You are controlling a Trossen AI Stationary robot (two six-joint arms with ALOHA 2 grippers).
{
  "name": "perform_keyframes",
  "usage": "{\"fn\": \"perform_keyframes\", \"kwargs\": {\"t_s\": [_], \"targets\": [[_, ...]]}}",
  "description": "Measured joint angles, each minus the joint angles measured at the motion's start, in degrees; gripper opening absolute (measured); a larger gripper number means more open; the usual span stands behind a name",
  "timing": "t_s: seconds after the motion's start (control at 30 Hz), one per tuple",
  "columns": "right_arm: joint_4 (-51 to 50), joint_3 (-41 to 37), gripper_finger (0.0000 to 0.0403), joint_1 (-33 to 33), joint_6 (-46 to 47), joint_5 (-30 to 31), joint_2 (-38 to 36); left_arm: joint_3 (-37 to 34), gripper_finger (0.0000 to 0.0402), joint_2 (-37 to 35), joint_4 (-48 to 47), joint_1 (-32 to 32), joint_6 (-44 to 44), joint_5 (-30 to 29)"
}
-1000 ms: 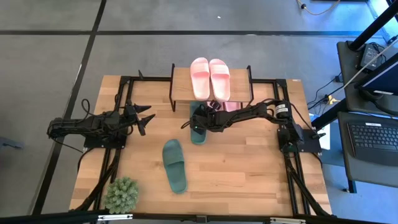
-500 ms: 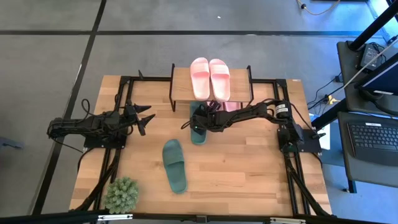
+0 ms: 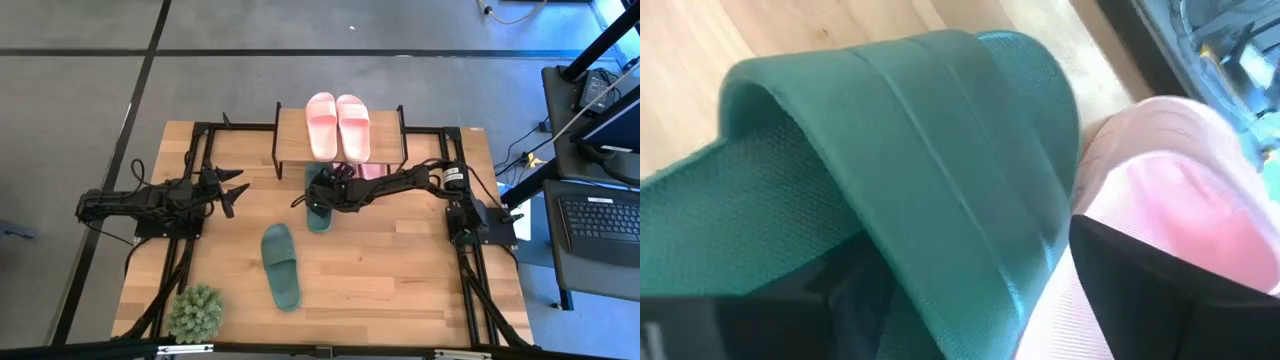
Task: Pick and place slides into the shelf
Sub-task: Put the green slide under the shelf
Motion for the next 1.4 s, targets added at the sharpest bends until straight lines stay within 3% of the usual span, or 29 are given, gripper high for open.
{"fn": "perform_keyframes", "kwargs": {"t_s": [0.43,0.83,1.4], "targets": [[-0.6,1.0,0.0288,0.0,0.5,-4.1,-0.1,0.0,0.0224,0.0,0.0,0.0,0.0,0.0],[-7.9,4.7,0.0288,1.2,0.7,-4.3,-0.1,0.0,0.0225,0.0,0.0,0.0,0.0,0.0],[-10.7,4.8,0.0288,4.9,4.0,-3.9,-0.1,0.0,0.0224,0.0,0.0,0.0,0.0,0.0]]}}
